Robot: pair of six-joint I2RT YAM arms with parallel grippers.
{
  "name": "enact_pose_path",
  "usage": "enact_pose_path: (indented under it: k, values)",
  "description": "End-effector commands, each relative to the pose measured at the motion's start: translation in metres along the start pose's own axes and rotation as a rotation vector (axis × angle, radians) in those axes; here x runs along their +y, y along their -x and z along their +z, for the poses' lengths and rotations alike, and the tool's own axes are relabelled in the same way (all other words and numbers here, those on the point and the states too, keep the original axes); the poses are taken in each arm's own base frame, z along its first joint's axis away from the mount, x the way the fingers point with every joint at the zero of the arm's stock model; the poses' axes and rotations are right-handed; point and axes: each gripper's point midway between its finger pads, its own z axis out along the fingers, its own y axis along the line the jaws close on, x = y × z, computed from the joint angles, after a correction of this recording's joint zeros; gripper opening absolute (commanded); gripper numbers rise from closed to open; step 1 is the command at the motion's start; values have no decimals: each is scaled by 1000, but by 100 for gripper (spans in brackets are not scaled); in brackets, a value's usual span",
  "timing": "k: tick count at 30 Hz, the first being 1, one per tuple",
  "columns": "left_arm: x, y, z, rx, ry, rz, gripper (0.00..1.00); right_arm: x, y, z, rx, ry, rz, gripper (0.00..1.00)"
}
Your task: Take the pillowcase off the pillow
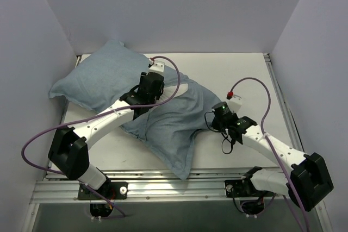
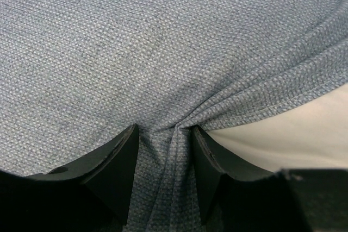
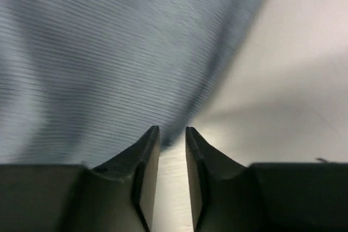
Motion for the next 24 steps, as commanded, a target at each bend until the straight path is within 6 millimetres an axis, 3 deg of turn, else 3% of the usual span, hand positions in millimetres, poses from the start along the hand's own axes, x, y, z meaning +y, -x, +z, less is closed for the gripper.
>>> enact_pose_path:
  k: [1, 2, 3, 4, 5, 6, 8, 9, 11, 14, 16, 18, 19, 20, 21, 22, 23, 24]
  values:
    - [0, -7, -7, 24, -7, 44, 52, 62, 64, -32, -111, 177, 5, 24]
    - [0, -7, -7, 23, -8, 40, 52, 71, 74, -36, -124, 188, 0, 37]
    - [-1, -7, -8, 23, -11, 37, 52, 79, 80, -34, -126, 188, -10, 45]
    - [0, -6, -8, 21, -10, 33, 52, 98, 100, -45, -164, 227, -4, 53]
    - [-1, -5, -9, 21, -14, 35, 52, 105, 107, -46, -176, 231, -5, 67]
    - [-1, -5, -9, 24, -16, 34, 52, 110, 109, -38, -171, 214, -14, 73]
    - [-2, -5, -10, 23, -17, 36, 52, 130, 128, -44, -200, 229, -4, 84]
    - [-2, -5, -10, 22, -17, 36, 52, 137, 124, -32, -183, 211, -19, 86]
    - [-2, -6, -10, 25, -14, 40, 52, 157, 129, -33, -184, 231, -25, 91]
    - [-1, -7, -8, 32, -3, 51, 52, 173, 113, -16, -146, 218, -52, 91]
    - [0, -10, -7, 41, 8, 56, 52, 167, 98, 1, -109, 185, -59, 90]
    - [0, -12, -6, 48, 15, 61, 52, 140, 76, 20, -67, 121, -56, 85]
    - [1, -12, -5, 50, 18, 62, 52, 132, 69, 25, -59, 114, -50, 82]
    - [0, -12, -5, 51, 16, 63, 52, 120, 61, 29, -47, 95, -47, 72]
    - [0, -13, -5, 54, 18, 64, 52, 92, 46, 35, -21, 48, -44, 67]
    - [0, -13, -5, 57, 18, 66, 52, 78, 40, 36, -12, 24, -40, 58]
    - [0, -14, -4, 59, 20, 66, 52, 65, 34, 37, -2, 4, -36, 54]
    - [1, -17, -3, 70, 31, 70, 52, 38, 25, 37, 12, -34, -25, 50]
